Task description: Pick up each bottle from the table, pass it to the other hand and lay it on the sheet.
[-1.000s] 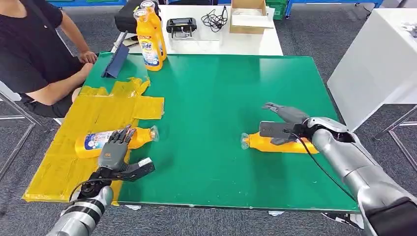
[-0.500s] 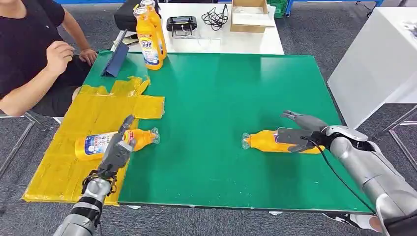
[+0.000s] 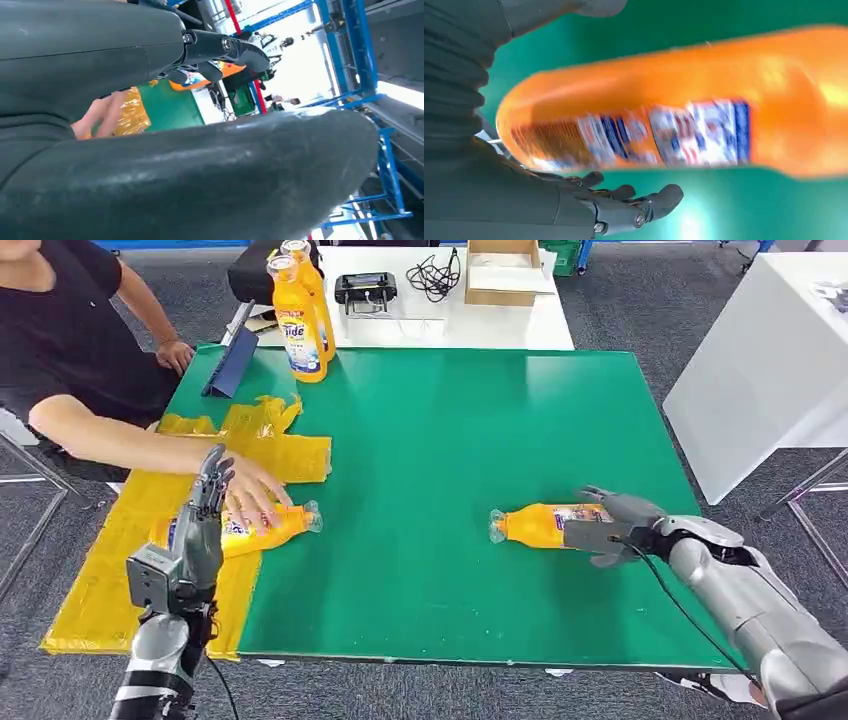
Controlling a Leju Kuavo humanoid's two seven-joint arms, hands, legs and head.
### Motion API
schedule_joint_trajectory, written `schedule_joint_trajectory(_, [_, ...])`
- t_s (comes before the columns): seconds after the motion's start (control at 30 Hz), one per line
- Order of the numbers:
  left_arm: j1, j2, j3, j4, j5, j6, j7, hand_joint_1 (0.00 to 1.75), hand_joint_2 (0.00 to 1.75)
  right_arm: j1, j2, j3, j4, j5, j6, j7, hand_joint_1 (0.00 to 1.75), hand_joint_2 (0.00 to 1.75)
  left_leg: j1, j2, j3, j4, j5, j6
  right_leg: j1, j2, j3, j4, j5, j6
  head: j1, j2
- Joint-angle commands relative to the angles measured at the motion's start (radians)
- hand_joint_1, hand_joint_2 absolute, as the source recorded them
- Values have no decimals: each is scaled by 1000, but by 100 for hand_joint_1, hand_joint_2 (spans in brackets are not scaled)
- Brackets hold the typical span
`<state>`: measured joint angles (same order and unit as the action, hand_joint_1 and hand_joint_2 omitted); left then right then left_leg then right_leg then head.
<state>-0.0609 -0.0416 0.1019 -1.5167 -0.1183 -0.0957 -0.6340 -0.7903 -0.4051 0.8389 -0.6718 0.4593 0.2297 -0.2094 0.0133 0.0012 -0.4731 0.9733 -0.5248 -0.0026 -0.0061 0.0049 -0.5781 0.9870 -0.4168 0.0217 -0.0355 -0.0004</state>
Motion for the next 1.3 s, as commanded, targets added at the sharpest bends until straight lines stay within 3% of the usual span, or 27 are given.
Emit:
schedule_joint_trajectory(0.03, [-4, -35, 7, -18, 22, -25, 0, 0, 0, 26, 34, 9, 90, 59, -28, 28, 0, 175, 1, -1, 3, -2, 0, 1, 1, -2, 4, -3, 0, 0, 0, 0])
schedule_joint_trajectory(0.23, [-27, -32, 1, 8, 37, -37, 11, 0, 0, -12, 113, 74, 244, 166, -10, 82, 0, 175, 1, 1, 2, -1, 0, 0, 1, 1, 2, -2, 1, 0, 0, 0])
schedule_joint_trajectory(0.27, [-40, -30, -6, 27, 45, -49, 11, 0, 0, -16, 98, 98, 258, 180, 44, 75, 175, 175, 0, 1, 3, -1, 0, 0, 0, 0, 2, -1, 0, 0, 0, 0])
schedule_joint_trajectory(0.47, [-79, -29, -28, 76, 54, -49, 5, 0, 0, 35, 73, 115, 256, 184, 44, 52, 175, 175, 2, -7, 6, -4, 2, 1, 3, -7, 8, -6, 1, 0, 0, 0])
schedule_joint_trajectory(0.83, [-74, -27, -26, 67, 59, -46, 4, 0, 0, 30, 87, 110, 258, 179, 43, 67, 175, 175, 1, -3, 10, -2, 1, 0, 3, -4, 11, -5, 1, 0, 0, 0])
schedule_joint_trajectory(1.0, [-72, -25, -15, 60, 84, -56, 1, 0, 0, 39, 132, 17, 264, 101, -7, 67, 175, 175, 2, -2, 12, -4, 1, 1, 4, -3, 12, -7, 2, 0, 0, 0])
schedule_joint_trajectory(1.13, [-82, -33, -10, 78, 88, -68, 4, 0, 0, 35, 237, -187, 224, -47, -147, -33, 175, 175, 1, 2, 11, -2, 0, 0, 2, 1, 10, -4, 1, 0, 0, 0])
schedule_joint_trajectory(1.3, [-81, -38, -9, 75, 88, -71, 5, 0, 0, 23, 269, -205, 210, -55, -165, -21, 175, 175, 1, 9, 9, -2, 0, 0, 2, 7, 8, -2, 2, -1, 0, 0])
